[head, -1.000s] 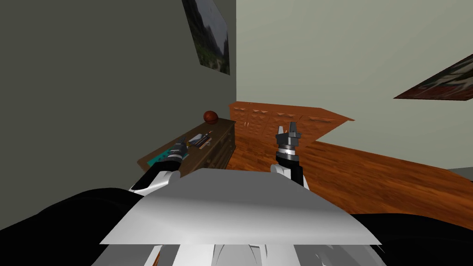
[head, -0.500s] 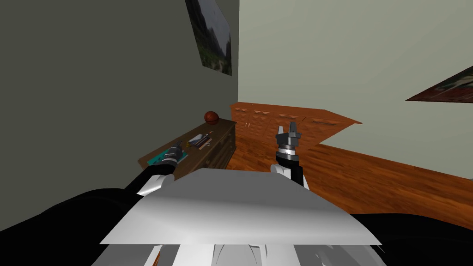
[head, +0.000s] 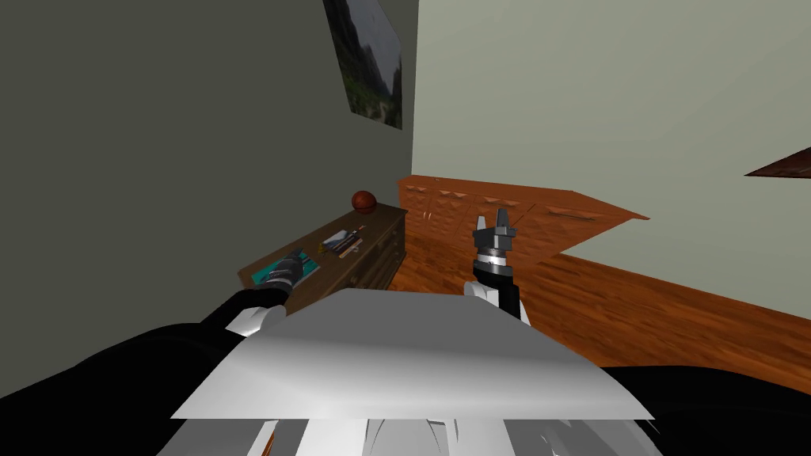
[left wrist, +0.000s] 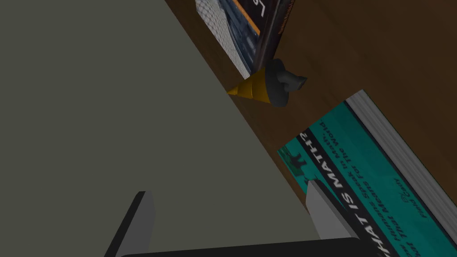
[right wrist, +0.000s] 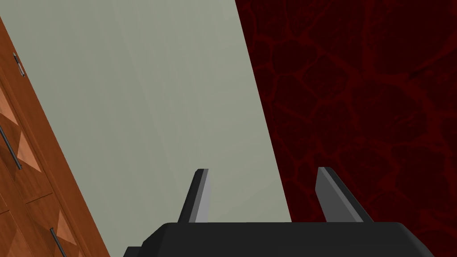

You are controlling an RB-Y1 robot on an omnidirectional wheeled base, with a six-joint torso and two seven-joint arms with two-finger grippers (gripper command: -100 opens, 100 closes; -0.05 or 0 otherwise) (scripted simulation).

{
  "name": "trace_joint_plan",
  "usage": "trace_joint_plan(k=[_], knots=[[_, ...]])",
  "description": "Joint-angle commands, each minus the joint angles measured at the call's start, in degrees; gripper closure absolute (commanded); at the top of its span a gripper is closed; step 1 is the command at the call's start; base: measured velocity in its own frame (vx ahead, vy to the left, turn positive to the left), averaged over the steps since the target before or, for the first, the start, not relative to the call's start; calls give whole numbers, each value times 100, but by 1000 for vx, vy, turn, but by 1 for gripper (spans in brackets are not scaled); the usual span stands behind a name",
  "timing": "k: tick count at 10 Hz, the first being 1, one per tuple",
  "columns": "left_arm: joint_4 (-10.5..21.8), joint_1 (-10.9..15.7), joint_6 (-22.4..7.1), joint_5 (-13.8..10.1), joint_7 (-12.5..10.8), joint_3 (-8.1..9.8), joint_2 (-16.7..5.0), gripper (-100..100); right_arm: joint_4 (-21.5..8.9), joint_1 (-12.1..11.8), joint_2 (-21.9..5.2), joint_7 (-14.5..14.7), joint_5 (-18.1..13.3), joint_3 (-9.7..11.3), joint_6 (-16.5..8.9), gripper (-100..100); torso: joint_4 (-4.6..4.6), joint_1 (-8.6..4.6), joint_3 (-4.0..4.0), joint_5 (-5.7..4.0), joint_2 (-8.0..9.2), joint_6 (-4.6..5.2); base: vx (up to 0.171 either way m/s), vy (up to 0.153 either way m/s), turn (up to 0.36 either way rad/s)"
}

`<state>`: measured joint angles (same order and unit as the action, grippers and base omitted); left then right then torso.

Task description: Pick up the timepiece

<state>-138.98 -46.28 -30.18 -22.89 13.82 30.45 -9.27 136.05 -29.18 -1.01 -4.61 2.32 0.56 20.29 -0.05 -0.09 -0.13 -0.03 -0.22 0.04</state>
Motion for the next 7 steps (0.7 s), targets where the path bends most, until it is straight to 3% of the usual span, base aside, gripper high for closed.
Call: trace_joint_plan(k=[1,5,7], knots=[[14,-135,-106,-96,4,149,-33,-100,0,0,0,0,0,0,0,0,0,0,0,0,0,0,40,-36,101],[-21,-377,-502,-244,-21,425,-67,-100,0,0,0,0,0,0,0,0,-1,-1,-3,0,-5,0,59,-40,73],[-22,-441,-605,-287,-35,474,-82,-100,0,1,0,0,0,0,0,0,-2,9,-6,2,-13,7,66,-24,-49]])
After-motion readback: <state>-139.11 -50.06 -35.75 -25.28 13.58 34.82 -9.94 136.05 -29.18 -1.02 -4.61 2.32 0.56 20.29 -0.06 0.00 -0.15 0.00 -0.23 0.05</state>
